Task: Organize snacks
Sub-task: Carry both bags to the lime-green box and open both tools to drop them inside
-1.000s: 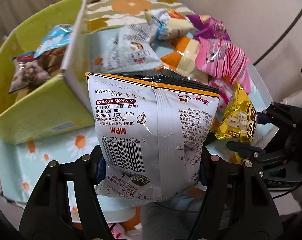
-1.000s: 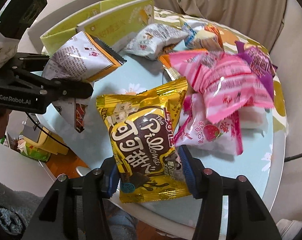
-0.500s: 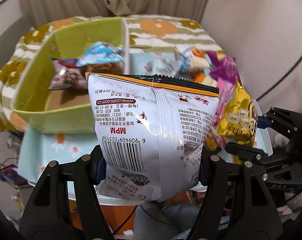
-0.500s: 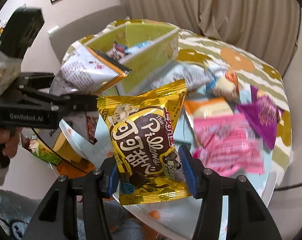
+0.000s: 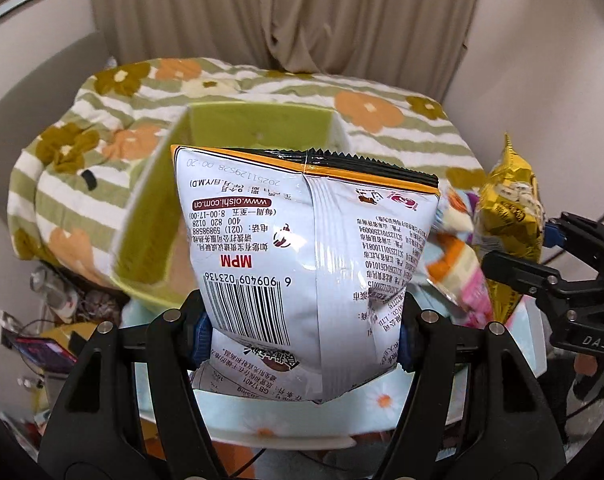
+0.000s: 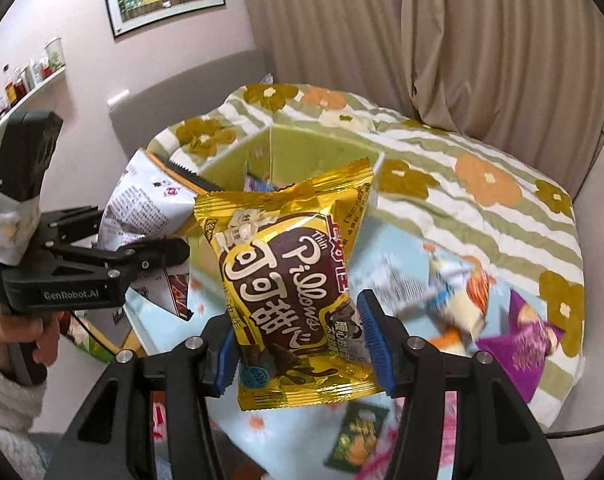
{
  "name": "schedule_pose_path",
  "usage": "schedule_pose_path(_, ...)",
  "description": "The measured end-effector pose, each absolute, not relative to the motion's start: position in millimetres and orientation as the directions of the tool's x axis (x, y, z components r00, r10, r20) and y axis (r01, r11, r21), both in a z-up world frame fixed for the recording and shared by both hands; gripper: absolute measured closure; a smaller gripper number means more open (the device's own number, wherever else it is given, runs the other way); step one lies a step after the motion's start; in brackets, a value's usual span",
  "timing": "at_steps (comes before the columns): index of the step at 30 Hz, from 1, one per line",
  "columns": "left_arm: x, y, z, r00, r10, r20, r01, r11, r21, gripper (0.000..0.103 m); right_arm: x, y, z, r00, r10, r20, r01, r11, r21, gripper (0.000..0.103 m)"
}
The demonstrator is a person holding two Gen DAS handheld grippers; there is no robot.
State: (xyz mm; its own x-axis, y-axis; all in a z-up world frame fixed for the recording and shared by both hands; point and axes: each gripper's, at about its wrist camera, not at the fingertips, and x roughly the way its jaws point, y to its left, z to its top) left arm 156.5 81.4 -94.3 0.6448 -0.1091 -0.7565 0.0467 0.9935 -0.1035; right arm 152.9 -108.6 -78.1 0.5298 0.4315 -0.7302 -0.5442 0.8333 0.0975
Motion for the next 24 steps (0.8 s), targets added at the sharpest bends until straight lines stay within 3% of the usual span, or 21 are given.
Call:
schedule_pose_path(14, 262, 157, -135, 0.543, -0.119, -0.832, 0.038, 0.992, -0.117, 0.038, 233, -38, -84, 0.517, 0.371, -0.771, -0.326, 0.919, 0.224, 0.053)
schedule_pose_path(16, 273, 159, -145, 0.52, -0.131, -0.844, 0.051, 0.991, -0.122, 0.034, 239, -30, -89, 0.513, 0.359, -0.779, -0.305, 0.925, 0.226, 0.053)
schedule_pose_path(18, 281, 159, -152, 0.501, -0.131, -0.855, 0.064, 0.991, -0.114, 0.009, 244, -25, -94, 0.508, 0.344, -0.79, -0.28, 0.933, 0.226, 0.053)
schedule_pose_path(19, 282, 160, -155, 0.499, -0.133, -0.856, 0.07, 0.991, -0.113, 0.005, 245, -22, -95, 0.506, 0.339, -0.793, -0.272, 0.935, 0.226, 0.053)
schedule_pose_path(24, 278, 165, -158, 0.495, -0.144, -0.857, 0.092, 0.989, -0.114, 0.005, 254, -16, -103, 0.495, 0.307, -0.813, -0.233, 0.948, 0.216, 0.053)
